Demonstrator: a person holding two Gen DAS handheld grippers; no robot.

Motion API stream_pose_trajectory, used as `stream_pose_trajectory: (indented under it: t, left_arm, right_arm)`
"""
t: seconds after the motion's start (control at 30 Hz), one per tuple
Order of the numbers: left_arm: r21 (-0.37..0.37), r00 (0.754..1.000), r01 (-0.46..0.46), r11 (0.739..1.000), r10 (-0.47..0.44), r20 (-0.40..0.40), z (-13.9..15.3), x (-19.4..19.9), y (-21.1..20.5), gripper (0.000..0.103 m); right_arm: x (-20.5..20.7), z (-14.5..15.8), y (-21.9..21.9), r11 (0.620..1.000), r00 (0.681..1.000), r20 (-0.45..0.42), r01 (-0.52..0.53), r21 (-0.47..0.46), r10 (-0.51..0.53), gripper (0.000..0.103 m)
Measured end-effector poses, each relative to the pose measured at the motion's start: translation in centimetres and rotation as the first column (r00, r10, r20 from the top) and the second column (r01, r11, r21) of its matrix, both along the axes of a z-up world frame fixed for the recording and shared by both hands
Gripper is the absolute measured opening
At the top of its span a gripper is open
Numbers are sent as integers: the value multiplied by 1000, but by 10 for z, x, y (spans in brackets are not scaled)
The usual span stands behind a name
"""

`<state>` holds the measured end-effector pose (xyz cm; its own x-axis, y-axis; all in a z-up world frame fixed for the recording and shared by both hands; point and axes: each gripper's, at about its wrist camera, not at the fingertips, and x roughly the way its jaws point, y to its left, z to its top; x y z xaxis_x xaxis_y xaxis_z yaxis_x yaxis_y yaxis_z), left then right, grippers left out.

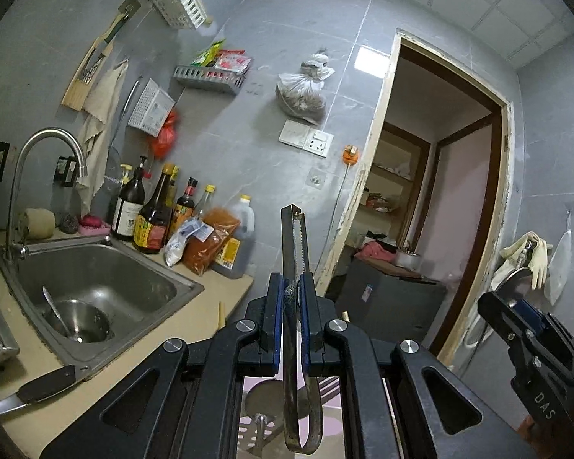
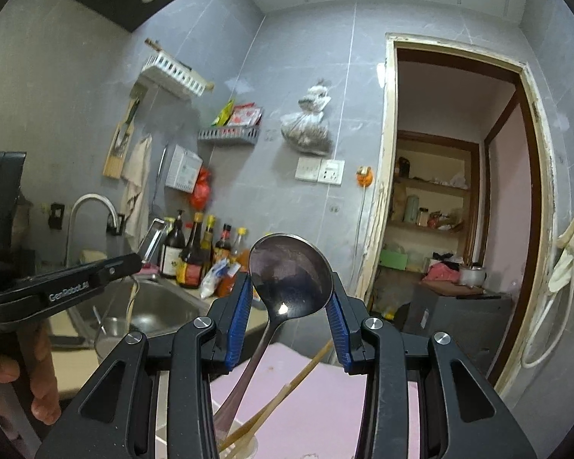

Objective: Organize utensils
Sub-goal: 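Lower the peeler and spoon into the holder and open both tools, then move both open tools back over the last two wooden chopsticks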

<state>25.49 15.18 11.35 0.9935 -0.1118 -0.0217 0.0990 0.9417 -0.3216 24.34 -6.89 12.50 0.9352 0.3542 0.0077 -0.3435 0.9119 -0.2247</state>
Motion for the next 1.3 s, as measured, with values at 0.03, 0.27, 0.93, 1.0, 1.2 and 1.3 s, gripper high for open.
stream_pose_trajectory:
  t: [0.03, 0.27, 0.93, 1.0, 1.2, 1.3]
  left_arm:
    - [17, 1000, -19, 1000, 19, 9, -3, 0, -2, 6]
    - [57, 997, -72, 996, 71, 17, -19, 6, -12, 6]
    - [87, 999, 2, 996, 3, -51, -47, -18, -29, 15]
    - [84, 999, 14, 996, -9, -53, -44, -22, -30, 17]
    - [98, 997, 60, 993, -55, -47, -27, -35, -43, 40]
    - [124, 996, 88, 988, -85, -31, -17, -43, -56, 55]
  right_arm:
    - [1, -4, 1, 1000, 1000, -3, 2, -6, -2, 36]
    - [10, -20, 4, 1000, 1000, -26, 7, -24, -7, 36]
    - [1, -33, 3, 999, 997, -63, -52, -15, 51, 44]
    - [-1, -31, 0, 999, 997, -58, -53, -5, 53, 44]
    - [-12, -21, -21, 999, 999, -31, -31, 40, 32, 54]
    - [-19, -15, -38, 998, 1000, -16, -4, 67, 5, 67]
